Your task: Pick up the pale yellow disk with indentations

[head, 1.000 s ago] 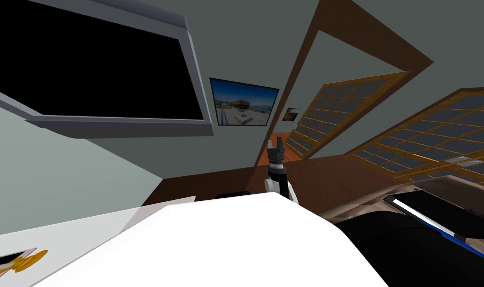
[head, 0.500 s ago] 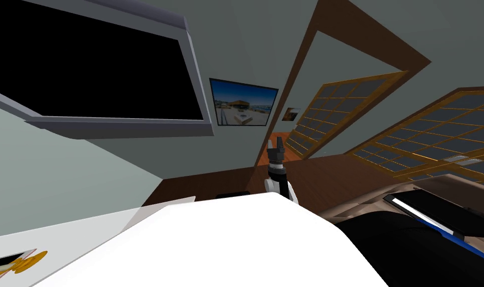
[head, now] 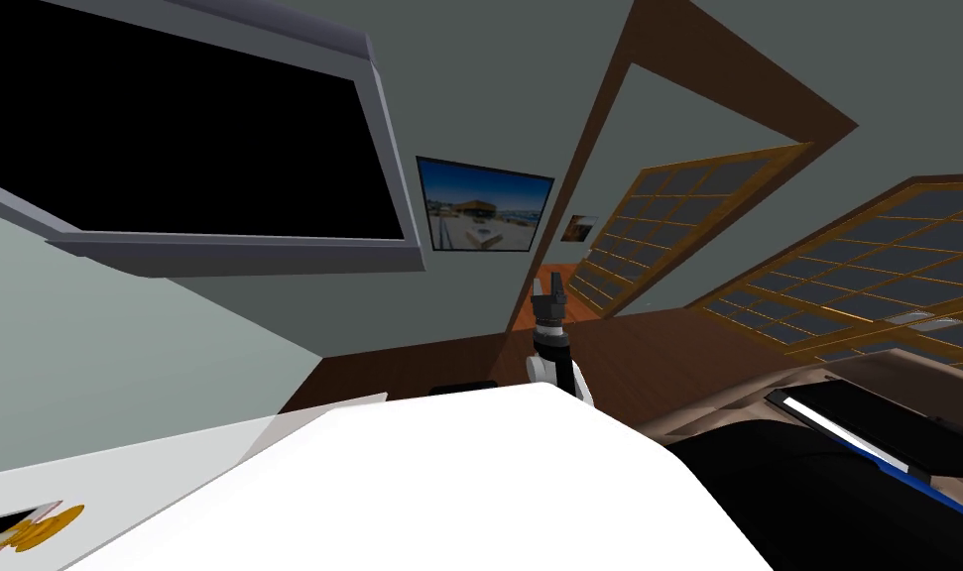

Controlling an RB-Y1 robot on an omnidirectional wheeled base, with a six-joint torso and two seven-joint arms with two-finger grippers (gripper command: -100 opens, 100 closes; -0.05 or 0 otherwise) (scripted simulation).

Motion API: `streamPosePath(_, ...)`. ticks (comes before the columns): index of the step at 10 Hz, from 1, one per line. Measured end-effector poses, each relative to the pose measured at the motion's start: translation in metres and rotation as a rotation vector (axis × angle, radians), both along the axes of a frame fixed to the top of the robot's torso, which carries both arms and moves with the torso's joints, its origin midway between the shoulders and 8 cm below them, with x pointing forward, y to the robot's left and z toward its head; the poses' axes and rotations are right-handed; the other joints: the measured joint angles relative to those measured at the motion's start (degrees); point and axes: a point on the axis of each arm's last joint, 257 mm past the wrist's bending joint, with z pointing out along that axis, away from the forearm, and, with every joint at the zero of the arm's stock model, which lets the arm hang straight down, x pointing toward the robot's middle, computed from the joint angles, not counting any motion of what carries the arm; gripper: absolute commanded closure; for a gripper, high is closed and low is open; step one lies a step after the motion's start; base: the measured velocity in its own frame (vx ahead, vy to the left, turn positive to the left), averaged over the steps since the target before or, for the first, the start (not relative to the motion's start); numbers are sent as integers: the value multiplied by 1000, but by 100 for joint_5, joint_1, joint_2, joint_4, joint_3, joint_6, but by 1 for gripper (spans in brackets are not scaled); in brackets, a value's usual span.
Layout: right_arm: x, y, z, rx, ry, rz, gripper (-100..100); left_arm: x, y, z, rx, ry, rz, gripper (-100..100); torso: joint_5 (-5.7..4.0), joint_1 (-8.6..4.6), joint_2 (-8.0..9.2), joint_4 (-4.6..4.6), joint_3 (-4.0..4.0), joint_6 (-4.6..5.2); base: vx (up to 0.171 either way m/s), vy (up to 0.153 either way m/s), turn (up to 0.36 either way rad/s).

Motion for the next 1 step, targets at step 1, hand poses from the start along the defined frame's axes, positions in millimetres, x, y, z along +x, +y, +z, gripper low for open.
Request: streamPosePath(1,0,0,0,0,0,0,0,0,0,1,-1,0,1,0,3,5,5,2,3,0,0,0,0)
